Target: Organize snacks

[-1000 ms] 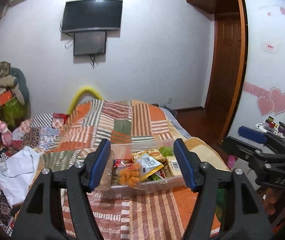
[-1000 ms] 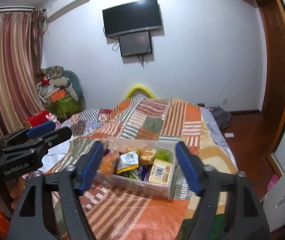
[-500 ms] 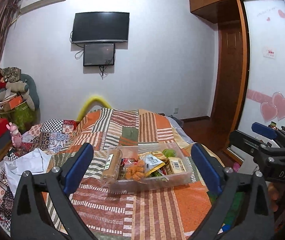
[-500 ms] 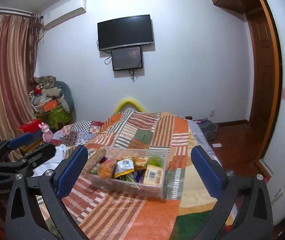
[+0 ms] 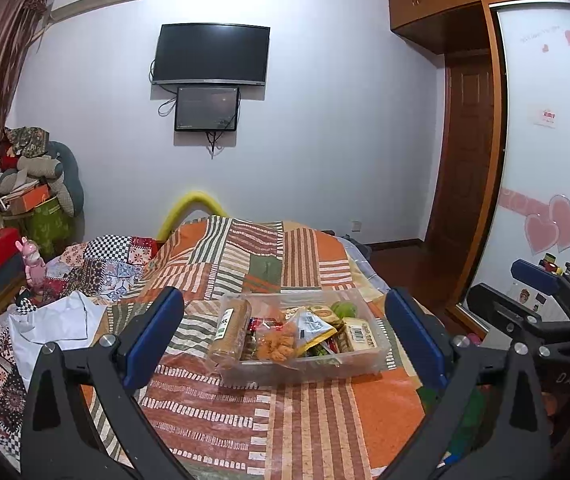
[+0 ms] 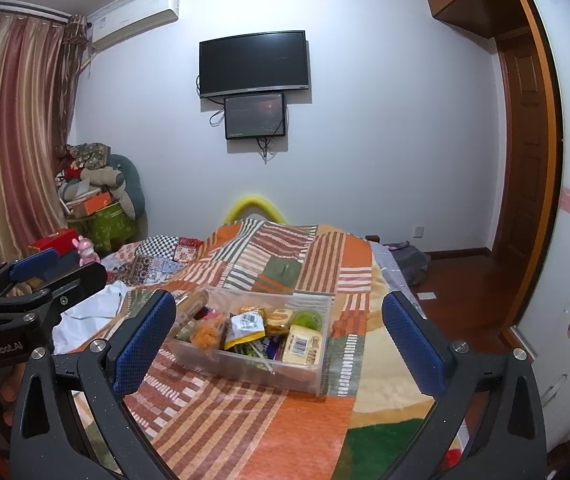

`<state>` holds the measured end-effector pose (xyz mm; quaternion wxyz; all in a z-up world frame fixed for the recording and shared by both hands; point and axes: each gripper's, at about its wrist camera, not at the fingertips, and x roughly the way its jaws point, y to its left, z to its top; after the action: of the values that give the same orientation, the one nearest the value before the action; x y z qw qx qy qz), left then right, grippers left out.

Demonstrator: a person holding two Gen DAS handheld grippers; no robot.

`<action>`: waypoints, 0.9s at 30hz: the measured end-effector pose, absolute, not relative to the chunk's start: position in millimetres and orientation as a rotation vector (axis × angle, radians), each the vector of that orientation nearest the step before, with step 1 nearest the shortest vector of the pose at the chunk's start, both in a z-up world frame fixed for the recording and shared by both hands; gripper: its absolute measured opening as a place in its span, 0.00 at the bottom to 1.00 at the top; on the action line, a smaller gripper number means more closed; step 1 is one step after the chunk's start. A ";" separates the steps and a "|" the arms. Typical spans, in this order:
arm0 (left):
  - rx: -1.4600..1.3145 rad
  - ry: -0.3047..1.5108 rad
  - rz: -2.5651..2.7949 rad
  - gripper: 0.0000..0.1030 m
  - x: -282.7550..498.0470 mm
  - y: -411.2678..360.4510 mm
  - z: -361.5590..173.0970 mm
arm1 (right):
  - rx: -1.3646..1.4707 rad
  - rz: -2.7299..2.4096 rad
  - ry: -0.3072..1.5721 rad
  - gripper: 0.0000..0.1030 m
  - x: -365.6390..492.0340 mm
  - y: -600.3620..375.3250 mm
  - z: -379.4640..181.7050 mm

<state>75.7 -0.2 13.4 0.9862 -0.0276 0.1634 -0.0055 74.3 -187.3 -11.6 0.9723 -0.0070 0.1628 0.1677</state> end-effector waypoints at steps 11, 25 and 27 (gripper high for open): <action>-0.046 0.326 -0.010 1.00 77.3 -2.5 10.8 | 0.006 0.340 0.336 1.00 75.6 -190.4 -10.6; -0.045 0.335 -0.015 1.00 78.6 -2.8 7.2 | 0.010 0.328 0.331 1.00 76.0 -194.2 -6.8; -0.045 0.335 -0.018 1.00 78.1 -2.4 7.4 | 0.014 0.332 0.334 1.00 76.8 -193.5 -6.6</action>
<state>78.1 -2.4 7.4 0.9857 -0.0226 0.1666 -0.0091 76.8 -193.5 -6.6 0.9723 0.0069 0.1656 0.1647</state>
